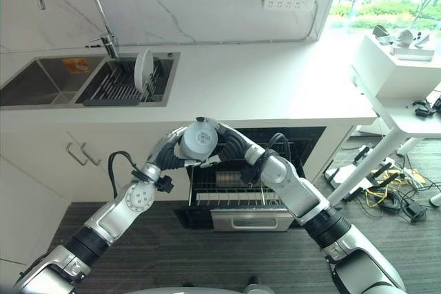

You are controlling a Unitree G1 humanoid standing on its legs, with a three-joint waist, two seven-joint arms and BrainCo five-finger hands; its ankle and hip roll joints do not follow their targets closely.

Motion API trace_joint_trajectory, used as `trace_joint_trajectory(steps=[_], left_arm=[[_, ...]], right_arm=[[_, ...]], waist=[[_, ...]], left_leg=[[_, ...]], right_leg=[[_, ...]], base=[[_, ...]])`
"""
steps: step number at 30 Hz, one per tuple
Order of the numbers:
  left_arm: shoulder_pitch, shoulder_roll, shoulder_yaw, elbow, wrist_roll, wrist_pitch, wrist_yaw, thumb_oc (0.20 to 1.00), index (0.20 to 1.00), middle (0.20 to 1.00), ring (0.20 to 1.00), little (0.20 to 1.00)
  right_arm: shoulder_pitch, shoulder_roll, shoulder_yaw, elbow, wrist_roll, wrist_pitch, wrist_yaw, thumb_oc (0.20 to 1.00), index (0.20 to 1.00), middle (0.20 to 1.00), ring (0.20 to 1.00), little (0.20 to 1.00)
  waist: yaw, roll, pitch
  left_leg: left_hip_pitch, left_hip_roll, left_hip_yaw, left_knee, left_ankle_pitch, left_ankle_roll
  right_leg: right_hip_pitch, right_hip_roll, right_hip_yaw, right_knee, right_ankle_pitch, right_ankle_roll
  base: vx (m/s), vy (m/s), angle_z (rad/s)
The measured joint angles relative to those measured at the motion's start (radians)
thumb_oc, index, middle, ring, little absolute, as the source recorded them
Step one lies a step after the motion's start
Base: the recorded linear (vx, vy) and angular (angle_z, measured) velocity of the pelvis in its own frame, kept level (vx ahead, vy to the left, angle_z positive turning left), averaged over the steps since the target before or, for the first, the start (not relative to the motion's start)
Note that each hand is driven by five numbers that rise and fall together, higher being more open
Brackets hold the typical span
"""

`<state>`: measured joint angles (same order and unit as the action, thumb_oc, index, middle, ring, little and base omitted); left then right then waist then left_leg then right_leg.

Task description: Place the dishes in the dishwasher.

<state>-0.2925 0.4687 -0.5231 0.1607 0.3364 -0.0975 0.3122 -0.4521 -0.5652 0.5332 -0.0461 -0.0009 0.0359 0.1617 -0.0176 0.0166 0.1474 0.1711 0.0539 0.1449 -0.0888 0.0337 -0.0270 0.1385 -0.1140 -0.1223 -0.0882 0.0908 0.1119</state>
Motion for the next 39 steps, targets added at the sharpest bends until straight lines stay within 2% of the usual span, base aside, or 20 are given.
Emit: trace_joint_trajectory(steps=[18, 19, 20, 21, 22, 39], left_arm=[[-0.003, 0.001, -0.025, 0.0, 0.02, 0.014, -0.019, 0.2, 0.2, 0.2, 0.2, 0.2], [-0.003, 0.001, -0.025, 0.0, 0.02, 0.014, -0.021, 0.2, 0.2, 0.2, 0.2, 0.2], [-0.003, 0.001, -0.027, 0.0, 0.02, 0.014, -0.023, 0.2, 0.2, 0.2, 0.2, 0.2], [-0.003, 0.001, -0.028, 0.0, 0.02, 0.015, -0.026, 0.2, 0.2, 0.2, 0.2, 0.2], [-0.003, 0.003, -0.026, 0.0, 0.02, 0.028, -0.029, 0.2, 0.2, 0.2, 0.2, 0.2], [-0.025, 0.026, -0.025, -0.006, 0.02, 0.03, -0.046, 0.2, 0.2, 0.2, 0.2, 0.2]], right_arm=[[0.0, 0.01, 0.009, 0.019, -0.039, 0.005, -0.006, 1.0, 1.0, 1.0, 1.0, 1.0], [0.0, 0.01, 0.009, 0.019, -0.039, 0.01, -0.006, 0.95, 0.95, 0.95, 0.95, 0.95], [0.0, 0.011, 0.009, 0.019, -0.039, 0.016, -0.007, 0.555, 0.555, 0.555, 0.555, 0.555], [0.0, 0.012, 0.008, 0.02, -0.039, 0.019, -0.02, 0.266, 0.266, 0.266, 0.266, 0.266], [0.0, 0.014, 0.009, 0.019, -0.039, 0.012, -0.025, 0.2, 0.2, 0.2, 0.2, 0.2], [0.0, 0.021, 0.026, 0.049, -0.115, -0.051, -0.111, 0.2, 0.2, 0.2, 0.2, 0.2]], waist=[[0.003, -0.001, 0.001], [0.003, -0.001, 0.001], [0.003, -0.001, 0.001], [0.003, -0.001, 0.001], [0.003, -0.001, 0.001], [0.012, -0.003, 0.006]], left_leg=[[-0.001, 0.0, -0.005, 0.0, 0.0, 0.0], [-0.001, 0.0, -0.006, 0.0, 0.0, 0.0], [-0.001, 0.0, -0.006, 0.0, -0.001, 0.0], [-0.001, 0.0, -0.007, 0.0, -0.001, 0.0], [-0.001, 0.0, -0.007, 0.0, -0.001, 0.0], [-0.006, -0.001, -0.026, 0.0, -0.001, 0.0]], right_leg=[[0.002, 0.0, -0.005, 0.0, -0.004, 0.001], [0.002, 0.0, -0.005, 0.0, -0.004, 0.001], [0.003, 0.0, -0.005, 0.0, -0.005, 0.001], [0.003, 0.0, -0.006, 0.0, -0.005, 0.001], [0.003, 0.0, -0.006, 0.0, -0.005, 0.001], [0.009, -0.001, -0.027, 0.0, -0.014, 0.003]], base=[[0.0, 0.0, 0.0], [0.0, 0.0, 0.0], [0.0, 0.0, 0.0], [0.0, 0.0, 0.0], [0.0, 0.0, 0.0], [0.01, 0.002, 0.03]])
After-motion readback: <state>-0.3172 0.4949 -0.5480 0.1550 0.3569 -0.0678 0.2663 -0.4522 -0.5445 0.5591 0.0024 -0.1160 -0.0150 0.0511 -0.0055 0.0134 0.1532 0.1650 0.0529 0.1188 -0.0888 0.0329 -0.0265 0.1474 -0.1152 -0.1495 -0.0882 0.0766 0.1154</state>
